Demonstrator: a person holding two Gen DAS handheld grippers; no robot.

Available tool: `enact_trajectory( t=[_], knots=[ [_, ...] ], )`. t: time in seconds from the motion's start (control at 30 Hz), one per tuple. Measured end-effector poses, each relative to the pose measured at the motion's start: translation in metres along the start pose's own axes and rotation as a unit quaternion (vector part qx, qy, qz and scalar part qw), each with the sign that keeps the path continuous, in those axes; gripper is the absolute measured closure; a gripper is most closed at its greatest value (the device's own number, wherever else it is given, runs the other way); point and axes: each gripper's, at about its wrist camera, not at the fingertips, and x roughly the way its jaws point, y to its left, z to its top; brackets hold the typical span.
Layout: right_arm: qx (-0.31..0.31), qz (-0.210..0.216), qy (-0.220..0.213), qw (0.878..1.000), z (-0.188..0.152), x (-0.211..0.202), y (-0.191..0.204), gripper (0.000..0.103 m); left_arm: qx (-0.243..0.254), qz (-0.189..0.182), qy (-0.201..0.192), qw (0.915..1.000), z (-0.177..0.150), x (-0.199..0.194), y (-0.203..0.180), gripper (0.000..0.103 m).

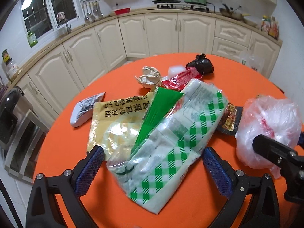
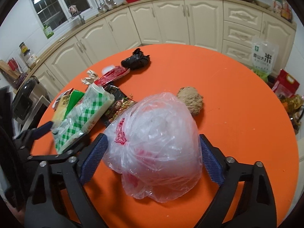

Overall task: Collect trash
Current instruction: 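Grasp the clear plastic bag with the right gripper while the left grasps the green-checked package, then carry both items to the blue bin and open both grippers over it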

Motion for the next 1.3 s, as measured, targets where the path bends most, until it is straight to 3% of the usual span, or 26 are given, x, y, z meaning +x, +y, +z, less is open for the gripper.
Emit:
enact_trajectory(
  t=[0.07,0.13,0.17,0.2,0.27,0.5,0.83,1.3],
  knots=[
    [-0.004,0.009,0.000,1.000,0.000,0.000,0.001,0.026,-0.011,-0.032,-0.001,0.9994,0.001,0.004,0.003,0.020],
    [-0.007,0.015,-0.002,1.000,-0.002,-0.003,0.003,0.033,-0.015,-0.040,-0.003,0.9991,0.007,0.008,0.005,0.028],
    [-0.009,0.015,-0.003,1.000,-0.001,-0.003,0.004,0.037,-0.019,-0.044,-0.008,0.9988,0.009,0.010,0.008,0.039],
    [-0.010,0.020,-0.004,1.000,-0.002,-0.005,0.004,0.040,-0.024,-0.050,-0.009,0.9984,0.011,0.012,0.010,0.040],
    [-0.008,0.031,-0.005,0.999,-0.004,-0.007,0.005,0.048,-0.037,-0.064,-0.012,0.9972,0.013,0.016,0.016,0.041],
    [-0.006,0.034,-0.014,0.999,-0.009,-0.020,0.002,0.056,-0.069,-0.095,-0.018,0.9929,0.005,0.014,0.034,0.043],
    [0.006,0.036,-0.026,0.999,-0.020,-0.043,-0.012,0.060,-0.082,-0.100,-0.039,0.9909,-0.025,-0.015,0.037,0.043],
    [-0.002,0.015,-0.109,0.994,-0.039,-0.134,-0.015,0.060,-0.052,-0.097,-0.129,0.9855,-0.056,-0.101,0.017,0.043]
  ],
)
